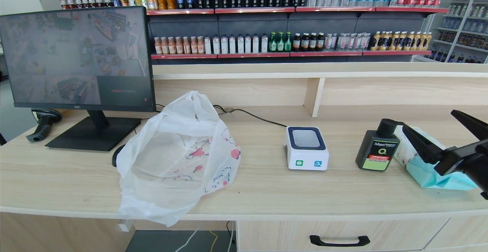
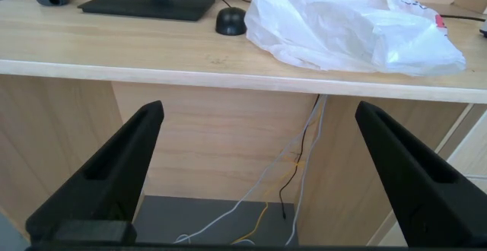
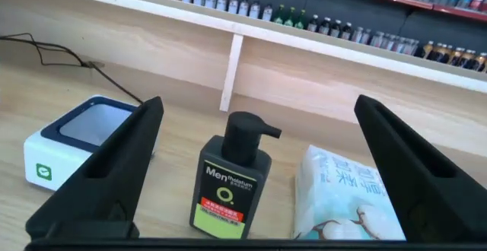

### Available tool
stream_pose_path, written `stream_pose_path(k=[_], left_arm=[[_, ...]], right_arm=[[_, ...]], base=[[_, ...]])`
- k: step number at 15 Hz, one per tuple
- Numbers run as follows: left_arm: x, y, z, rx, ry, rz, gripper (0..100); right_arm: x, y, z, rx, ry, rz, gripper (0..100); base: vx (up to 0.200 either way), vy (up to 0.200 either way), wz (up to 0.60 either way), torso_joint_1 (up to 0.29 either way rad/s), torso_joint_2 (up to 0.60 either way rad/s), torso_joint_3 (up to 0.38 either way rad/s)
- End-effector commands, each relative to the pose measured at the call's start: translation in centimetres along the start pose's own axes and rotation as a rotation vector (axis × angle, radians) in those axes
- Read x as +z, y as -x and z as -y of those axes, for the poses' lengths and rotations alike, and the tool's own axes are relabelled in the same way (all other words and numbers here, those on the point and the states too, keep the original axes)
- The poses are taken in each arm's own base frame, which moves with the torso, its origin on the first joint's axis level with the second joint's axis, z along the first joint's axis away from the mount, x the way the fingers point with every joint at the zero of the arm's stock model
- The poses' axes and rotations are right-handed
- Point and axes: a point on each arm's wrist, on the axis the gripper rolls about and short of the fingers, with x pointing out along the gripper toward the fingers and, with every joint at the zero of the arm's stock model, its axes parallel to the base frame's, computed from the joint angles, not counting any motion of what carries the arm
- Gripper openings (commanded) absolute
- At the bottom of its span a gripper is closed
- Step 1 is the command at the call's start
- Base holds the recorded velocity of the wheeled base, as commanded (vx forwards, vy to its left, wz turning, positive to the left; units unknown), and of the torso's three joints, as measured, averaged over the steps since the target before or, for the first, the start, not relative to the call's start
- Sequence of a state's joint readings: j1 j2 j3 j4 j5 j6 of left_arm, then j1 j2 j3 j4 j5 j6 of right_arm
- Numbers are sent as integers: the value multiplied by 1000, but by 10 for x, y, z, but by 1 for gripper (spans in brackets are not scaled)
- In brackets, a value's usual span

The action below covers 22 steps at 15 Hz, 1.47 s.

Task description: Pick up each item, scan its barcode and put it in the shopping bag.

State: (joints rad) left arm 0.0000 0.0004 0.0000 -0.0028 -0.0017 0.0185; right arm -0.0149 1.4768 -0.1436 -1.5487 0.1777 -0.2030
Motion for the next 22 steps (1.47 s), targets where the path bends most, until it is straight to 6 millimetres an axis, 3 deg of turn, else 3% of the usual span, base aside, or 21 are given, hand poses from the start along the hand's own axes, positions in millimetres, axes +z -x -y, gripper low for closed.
stream_pose_path(k=[1,9,15,22], left_arm=[[0,0,0,0,0,1,100],[0,0,0,0,0,1,100],[0,0,0,0,0,1,100],[0,0,0,0,0,1,100]], right_arm=[[-16,-8,4,-16,-7,-65,100],[-37,-11,5,-20,-33,-157,100],[-53,-14,17,-72,-47,-223,100],[-60,-22,21,-84,-51,-236,100]], base=[[0,0,0,0,0,0],[0,0,0,0,0,0],[0,0,0,0,0,0],[0,0,0,0,0,0]])
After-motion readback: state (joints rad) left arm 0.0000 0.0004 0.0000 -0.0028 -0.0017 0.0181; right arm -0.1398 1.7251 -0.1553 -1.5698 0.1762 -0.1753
